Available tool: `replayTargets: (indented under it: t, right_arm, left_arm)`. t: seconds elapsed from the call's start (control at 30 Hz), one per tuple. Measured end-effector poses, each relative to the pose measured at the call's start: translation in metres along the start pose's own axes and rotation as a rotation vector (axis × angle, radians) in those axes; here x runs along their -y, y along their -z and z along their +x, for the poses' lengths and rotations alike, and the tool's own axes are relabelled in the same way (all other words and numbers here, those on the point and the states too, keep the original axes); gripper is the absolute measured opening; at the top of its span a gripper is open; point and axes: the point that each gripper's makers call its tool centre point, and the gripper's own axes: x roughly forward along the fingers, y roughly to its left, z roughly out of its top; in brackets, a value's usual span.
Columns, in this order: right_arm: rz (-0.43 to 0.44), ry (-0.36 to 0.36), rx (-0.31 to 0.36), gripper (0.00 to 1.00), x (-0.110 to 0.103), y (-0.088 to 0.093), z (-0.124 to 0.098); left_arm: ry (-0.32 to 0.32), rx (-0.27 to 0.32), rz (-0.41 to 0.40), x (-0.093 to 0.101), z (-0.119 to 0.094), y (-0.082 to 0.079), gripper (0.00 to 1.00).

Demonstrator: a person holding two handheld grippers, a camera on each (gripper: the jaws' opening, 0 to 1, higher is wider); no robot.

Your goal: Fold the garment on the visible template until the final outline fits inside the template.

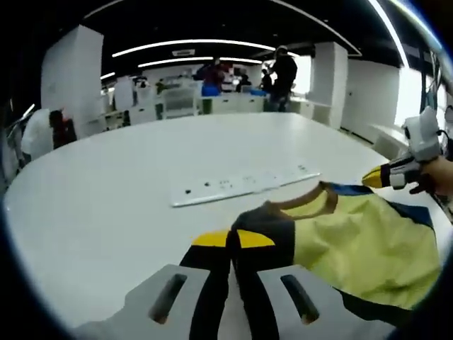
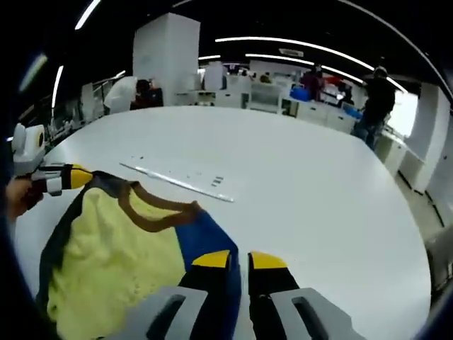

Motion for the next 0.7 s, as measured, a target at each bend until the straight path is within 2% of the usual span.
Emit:
replayTargets:
  t: [0.07, 0.2, 0.43, 0.57, 0.7]
  right_arm:
    - [-0.017, -0.015, 0.005, 0.21, -0.001, -0.003, -0.004]
    - [-0.017, -0.050, -0.003, 0.33, -0.002, -0.003, -0.015]
    - [0.034, -0.118, -0.006, 0.47, -0.006, 0.007, -0.046]
    - [0.055, -0.164, 0.021, 0.55, -0.013, 0.011, -0.067]
    - [0.042, -0.201, 0.034, 0.58, -0.020, 0.016, -0.088]
  left_arm:
    - [0.003, 0.010, 0.012, -0.001, -0.004, -0.005, 0.07]
    - [0.044, 0.024, 0.039, 0.008, -0.013, -0.011, 0.17]
    - [0.130, 0.047, 0.087, 0.032, -0.040, -0.010, 0.31]
    - [0.153, 0.073, 0.053, 0.040, -0.055, -0.010, 0.35]
    - [0.166, 0.081, 0.056, 0.047, -0.072, -0.008, 0.39]
